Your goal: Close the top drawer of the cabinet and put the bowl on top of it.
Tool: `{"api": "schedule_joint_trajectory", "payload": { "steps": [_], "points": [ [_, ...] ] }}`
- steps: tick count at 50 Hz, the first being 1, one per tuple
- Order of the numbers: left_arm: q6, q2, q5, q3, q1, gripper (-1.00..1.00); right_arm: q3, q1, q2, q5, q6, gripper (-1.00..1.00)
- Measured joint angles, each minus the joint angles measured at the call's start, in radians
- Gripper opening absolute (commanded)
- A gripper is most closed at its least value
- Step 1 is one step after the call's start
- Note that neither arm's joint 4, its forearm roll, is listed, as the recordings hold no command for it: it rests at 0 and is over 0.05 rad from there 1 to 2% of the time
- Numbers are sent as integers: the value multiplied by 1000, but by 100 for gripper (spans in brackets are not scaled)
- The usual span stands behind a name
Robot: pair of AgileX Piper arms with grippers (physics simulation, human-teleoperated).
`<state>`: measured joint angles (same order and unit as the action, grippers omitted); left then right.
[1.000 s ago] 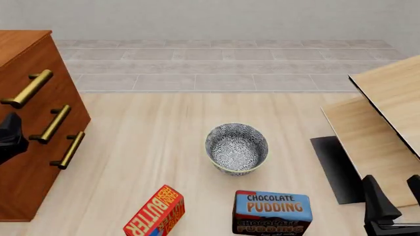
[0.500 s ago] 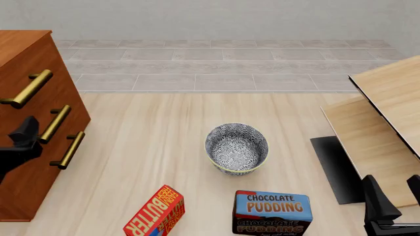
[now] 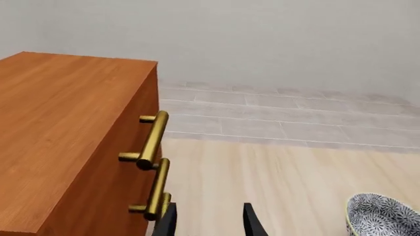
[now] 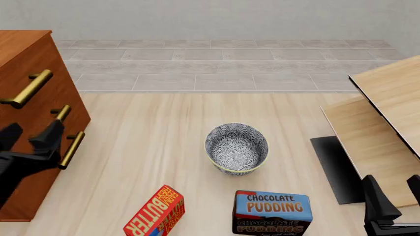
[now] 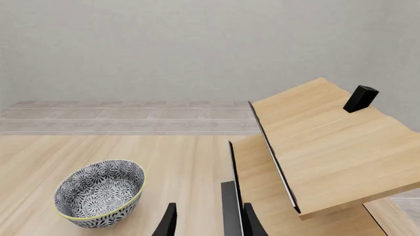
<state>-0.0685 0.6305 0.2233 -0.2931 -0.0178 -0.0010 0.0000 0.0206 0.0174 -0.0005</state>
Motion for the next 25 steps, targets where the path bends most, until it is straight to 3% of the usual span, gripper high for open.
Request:
{"api": "schedule_joint_trajectory", "payload": {
  "steps": [25],
  "points": [
    [-48,51,-161,-97,218,100,0,0,0,0,0,100]
  ]
}}
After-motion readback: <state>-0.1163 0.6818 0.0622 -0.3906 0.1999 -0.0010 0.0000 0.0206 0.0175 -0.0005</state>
